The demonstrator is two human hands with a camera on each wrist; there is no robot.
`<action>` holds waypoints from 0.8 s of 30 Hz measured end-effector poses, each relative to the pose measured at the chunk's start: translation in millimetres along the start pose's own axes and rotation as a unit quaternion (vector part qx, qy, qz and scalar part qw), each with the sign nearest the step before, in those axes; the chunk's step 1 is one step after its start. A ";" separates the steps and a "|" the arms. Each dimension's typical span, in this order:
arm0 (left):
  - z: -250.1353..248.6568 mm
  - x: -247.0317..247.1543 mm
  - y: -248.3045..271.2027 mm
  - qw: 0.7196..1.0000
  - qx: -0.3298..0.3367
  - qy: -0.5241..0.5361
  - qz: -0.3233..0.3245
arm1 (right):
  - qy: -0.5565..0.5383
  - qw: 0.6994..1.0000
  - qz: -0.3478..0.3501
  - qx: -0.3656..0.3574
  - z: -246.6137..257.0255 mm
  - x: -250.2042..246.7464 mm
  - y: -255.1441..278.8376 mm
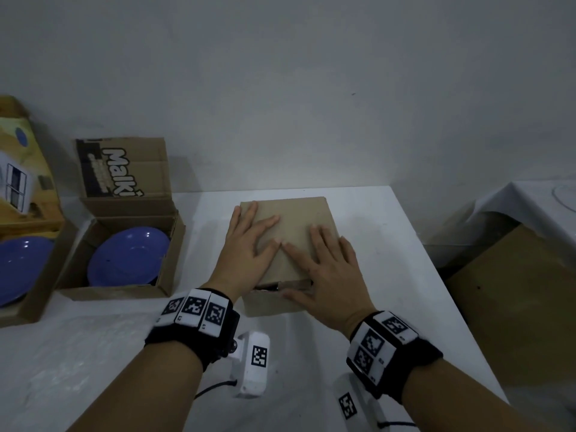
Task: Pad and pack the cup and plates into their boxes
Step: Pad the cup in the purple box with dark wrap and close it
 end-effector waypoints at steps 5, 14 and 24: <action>3.2 -1.0 -12.3 0.999 -0.025 0.022 0.013 | 0.012 1.000 0.001 0.020 1.2 1.4 -10.8; 6.8 -2.2 -15.2 0.998 -0.055 0.040 0.012 | -0.001 1.000 0.014 -0.006 12.9 1.4 -25.3; 8.8 2.2 -17.0 0.998 -0.044 0.035 -0.012 | 0.026 0.992 0.066 -0.107 -35.5 0.4 -34.5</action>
Point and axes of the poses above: each hand's wrist, its own y-axis away from the middle knuckle, its own x-axis out of the palm, z = x × y, the point moved 3 cm from there along -y, towards the middle knuckle, and after that the axes turned 10 degrees about x, right-handed, at the moved point
